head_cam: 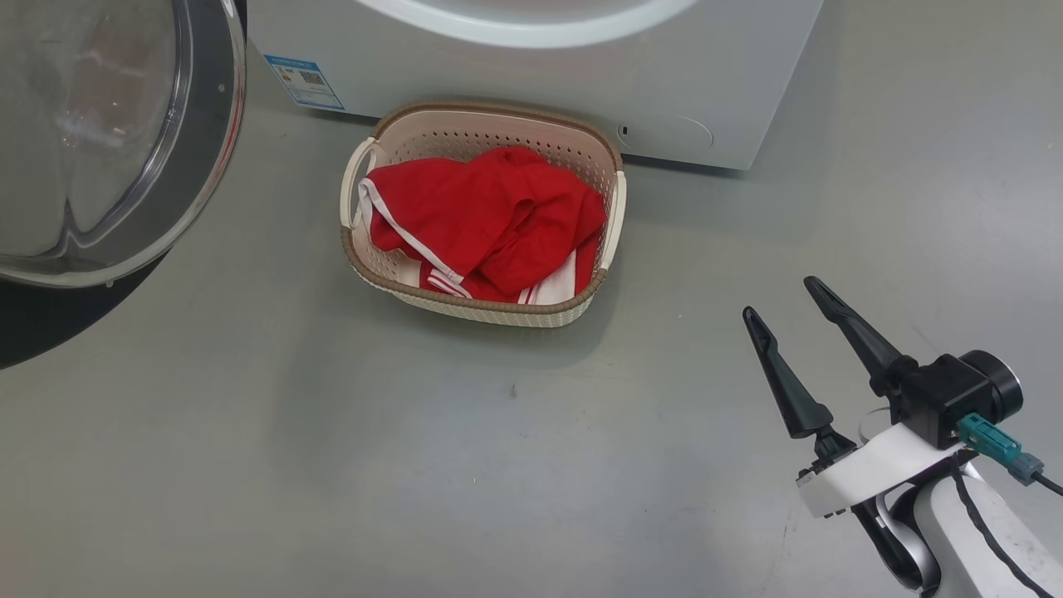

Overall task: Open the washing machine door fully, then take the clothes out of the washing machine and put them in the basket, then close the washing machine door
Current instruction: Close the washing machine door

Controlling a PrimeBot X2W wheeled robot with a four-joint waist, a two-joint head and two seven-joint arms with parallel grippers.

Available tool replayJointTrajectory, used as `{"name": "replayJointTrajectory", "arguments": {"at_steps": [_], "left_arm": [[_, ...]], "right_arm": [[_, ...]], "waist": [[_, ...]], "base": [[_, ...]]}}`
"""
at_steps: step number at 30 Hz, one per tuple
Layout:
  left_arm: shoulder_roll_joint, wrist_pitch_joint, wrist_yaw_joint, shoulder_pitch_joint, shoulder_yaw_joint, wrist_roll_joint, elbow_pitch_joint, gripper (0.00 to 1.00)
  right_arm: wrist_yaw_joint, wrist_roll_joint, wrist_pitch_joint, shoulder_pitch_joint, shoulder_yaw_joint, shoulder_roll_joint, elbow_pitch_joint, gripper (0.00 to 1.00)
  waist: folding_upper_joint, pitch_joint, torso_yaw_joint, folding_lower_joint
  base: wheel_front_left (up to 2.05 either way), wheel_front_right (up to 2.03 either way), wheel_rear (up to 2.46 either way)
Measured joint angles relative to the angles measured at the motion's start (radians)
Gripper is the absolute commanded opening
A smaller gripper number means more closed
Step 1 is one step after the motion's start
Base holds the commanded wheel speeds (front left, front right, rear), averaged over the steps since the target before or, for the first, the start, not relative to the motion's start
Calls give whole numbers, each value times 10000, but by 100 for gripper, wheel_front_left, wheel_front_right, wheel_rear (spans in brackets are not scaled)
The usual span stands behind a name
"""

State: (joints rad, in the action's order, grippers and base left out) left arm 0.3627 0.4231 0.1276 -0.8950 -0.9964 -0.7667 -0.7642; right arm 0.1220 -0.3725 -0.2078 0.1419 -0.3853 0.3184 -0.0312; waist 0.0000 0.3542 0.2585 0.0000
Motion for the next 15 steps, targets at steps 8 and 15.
{"name": "replayJointTrajectory", "arguments": {"at_steps": [8, 15], "left_arm": [[81, 642, 0, -102, 36, 31, -180, 0], [245, 1204, 6, -152, 146, 107, -355, 0]], "right_arm": [[0, -42, 0, 81, -2, 17, -8, 100], [0, -42, -2, 110, -2, 36, -25, 100]], "waist": [[0, 18, 12, 0], [0, -1, 39, 0]], "base": [[0, 0, 0], [0, 0, 0]]}}
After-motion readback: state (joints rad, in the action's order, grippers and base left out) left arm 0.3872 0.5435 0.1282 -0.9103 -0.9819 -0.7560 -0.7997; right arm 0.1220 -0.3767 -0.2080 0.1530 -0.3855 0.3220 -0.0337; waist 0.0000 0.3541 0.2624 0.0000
